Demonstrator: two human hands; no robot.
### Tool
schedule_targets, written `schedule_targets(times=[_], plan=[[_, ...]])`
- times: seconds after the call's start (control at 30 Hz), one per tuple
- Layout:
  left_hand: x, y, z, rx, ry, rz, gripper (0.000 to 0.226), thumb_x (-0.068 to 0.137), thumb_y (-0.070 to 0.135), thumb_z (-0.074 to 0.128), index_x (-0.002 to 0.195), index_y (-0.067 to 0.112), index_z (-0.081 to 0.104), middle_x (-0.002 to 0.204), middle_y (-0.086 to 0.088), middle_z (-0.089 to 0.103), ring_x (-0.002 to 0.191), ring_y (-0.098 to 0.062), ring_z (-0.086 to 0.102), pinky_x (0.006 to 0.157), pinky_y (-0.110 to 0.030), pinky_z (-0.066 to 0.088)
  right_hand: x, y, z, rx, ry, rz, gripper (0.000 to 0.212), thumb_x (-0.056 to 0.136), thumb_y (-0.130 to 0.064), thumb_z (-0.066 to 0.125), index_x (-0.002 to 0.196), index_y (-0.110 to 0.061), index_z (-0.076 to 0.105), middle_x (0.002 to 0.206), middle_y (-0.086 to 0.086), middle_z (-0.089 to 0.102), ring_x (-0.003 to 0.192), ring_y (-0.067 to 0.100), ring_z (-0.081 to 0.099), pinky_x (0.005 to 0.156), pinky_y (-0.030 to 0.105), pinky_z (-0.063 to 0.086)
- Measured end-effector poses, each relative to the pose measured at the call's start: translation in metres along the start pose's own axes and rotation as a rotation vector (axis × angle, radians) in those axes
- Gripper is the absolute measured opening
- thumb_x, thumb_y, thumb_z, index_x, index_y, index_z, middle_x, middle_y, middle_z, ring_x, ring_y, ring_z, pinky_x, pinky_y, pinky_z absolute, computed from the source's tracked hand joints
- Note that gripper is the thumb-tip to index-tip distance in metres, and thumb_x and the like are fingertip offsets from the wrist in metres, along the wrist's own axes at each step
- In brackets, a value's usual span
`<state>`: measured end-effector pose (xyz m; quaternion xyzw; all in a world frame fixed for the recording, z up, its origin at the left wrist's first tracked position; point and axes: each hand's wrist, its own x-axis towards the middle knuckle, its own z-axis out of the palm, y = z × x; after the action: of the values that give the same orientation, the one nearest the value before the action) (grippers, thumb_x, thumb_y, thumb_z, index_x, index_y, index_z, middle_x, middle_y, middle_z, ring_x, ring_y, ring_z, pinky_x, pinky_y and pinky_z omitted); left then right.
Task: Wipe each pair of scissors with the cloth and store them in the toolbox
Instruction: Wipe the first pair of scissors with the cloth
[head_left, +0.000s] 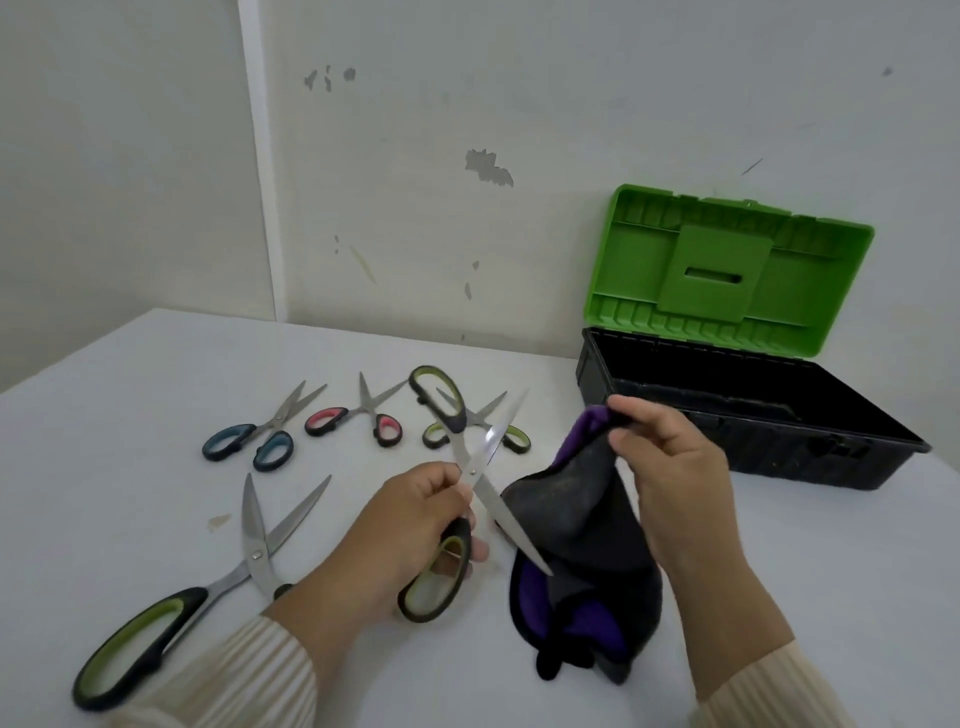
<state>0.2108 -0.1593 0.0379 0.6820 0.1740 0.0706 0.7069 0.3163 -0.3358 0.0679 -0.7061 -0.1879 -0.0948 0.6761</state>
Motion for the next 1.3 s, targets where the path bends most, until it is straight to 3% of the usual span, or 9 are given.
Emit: schedule_targets(times=[0.17, 0.3, 0.47, 0.57, 0.7, 0.87, 1.03, 1.2, 1.3], plan=[[-0.003, -0.007, 0.008, 0.278, -0.010, 0.138, 0.020, 0.095, 0.018, 0.050, 0.082, 0.012, 0.064, 0.068, -0.015, 0.070, 0.068, -0.036, 0.066, 0.063, -0.037, 0.049, -0.034, 0.000, 0.043, -0.557, -0.401, -0.465, 0.020, 0.078, -0.007, 0.062, 0.090, -0.019, 0.071, 0.092, -0.004, 0.066, 0.089, 0.004, 0.057, 0.081, 0.007, 0.041], [-0.002, -0.012, 0.014, 0.344, -0.013, 0.152, 0.024, 0.096, 0.016, 0.048, 0.079, 0.004, 0.060, 0.059, -0.010, 0.068, 0.051, -0.014, 0.059, 0.058, -0.028, 0.045, -0.025, 0.007, 0.048, -0.579, -0.352, -0.394, 0.019, 0.083, -0.004, 0.060, 0.096, -0.012, 0.071, 0.095, 0.004, 0.059, 0.087, 0.007, 0.052, 0.077, 0.000, 0.037], [0.001, -0.013, 0.013, 0.331, 0.034, 0.158, 0.023, 0.095, 0.016, 0.050, 0.078, 0.010, 0.065, 0.065, -0.011, 0.068, 0.059, -0.025, 0.065, 0.060, -0.033, 0.049, -0.035, 0.004, 0.052, -0.667, -0.502, -0.377, 0.018, 0.088, -0.009, 0.053, 0.098, -0.009, 0.068, 0.100, 0.007, 0.056, 0.086, 0.019, 0.054, 0.074, 0.019, 0.042], [-0.001, -0.014, 0.015, 0.319, 0.012, 0.135, 0.036, 0.096, 0.015, 0.049, 0.063, 0.023, 0.061, 0.052, 0.000, 0.064, 0.047, -0.014, 0.058, 0.050, -0.019, 0.043, -0.027, 0.005, 0.047, -0.647, -0.293, -0.350, 0.018, 0.087, -0.004, 0.052, 0.095, -0.008, 0.067, 0.101, 0.004, 0.053, 0.085, 0.014, 0.053, 0.074, 0.014, 0.041], [0.001, -0.016, 0.014, 0.295, 0.028, 0.133, 0.029, 0.094, 0.011, 0.050, 0.071, 0.014, 0.067, 0.060, 0.001, 0.067, 0.058, -0.021, 0.062, 0.062, -0.038, 0.049, -0.043, 0.007, 0.055, -0.715, -0.475, -0.446, 0.021, 0.086, -0.007, 0.048, 0.097, -0.008, 0.066, 0.099, 0.010, 0.056, 0.086, 0.024, 0.054, 0.073, 0.027, 0.044], [-0.003, -0.011, 0.012, 0.246, -0.064, 0.122, 0.028, 0.095, 0.011, 0.047, 0.073, 0.005, 0.063, 0.059, -0.003, 0.064, 0.051, -0.019, 0.058, 0.062, -0.031, 0.048, -0.012, 0.016, 0.037, -0.590, -0.047, -0.344, 0.019, 0.081, 0.002, 0.057, 0.084, -0.011, 0.070, 0.092, 0.000, 0.051, 0.082, 0.001, 0.046, 0.078, -0.005, 0.029], [-0.003, -0.006, 0.010, 0.249, -0.040, 0.097, 0.028, 0.096, 0.013, 0.047, 0.074, 0.001, 0.060, 0.050, 0.003, 0.062, 0.043, -0.011, 0.056, 0.051, -0.019, 0.043, 0.001, 0.010, 0.006, -0.192, 0.221, -0.047, 0.028, 0.083, -0.008, 0.060, 0.080, -0.035, 0.064, 0.099, 0.002, 0.065, 0.090, 0.010, 0.061, 0.090, 0.027, 0.048], [-0.005, -0.007, 0.010, 0.224, -0.001, 0.132, 0.024, 0.094, 0.007, 0.047, 0.080, -0.004, 0.063, 0.056, -0.001, 0.063, 0.049, -0.020, 0.059, 0.049, -0.022, 0.044, -0.037, 0.003, 0.043, -0.527, -0.422, -0.353, 0.016, 0.080, -0.011, 0.058, 0.089, -0.017, 0.070, 0.090, -0.003, 0.055, 0.085, 0.004, 0.053, 0.077, 0.010, 0.041], [-0.005, -0.007, 0.010, 0.287, -0.009, 0.166, 0.028, 0.095, 0.010, 0.048, 0.072, 0.002, 0.061, 0.056, 0.000, 0.063, 0.052, -0.020, 0.059, 0.054, -0.027, 0.046, -0.030, 0.008, 0.044, -0.565, -0.330, -0.361, 0.017, 0.084, -0.013, 0.056, 0.094, -0.016, 0.069, 0.091, -0.008, 0.048, 0.084, -0.007, 0.048, 0.075, 0.003, 0.037]])
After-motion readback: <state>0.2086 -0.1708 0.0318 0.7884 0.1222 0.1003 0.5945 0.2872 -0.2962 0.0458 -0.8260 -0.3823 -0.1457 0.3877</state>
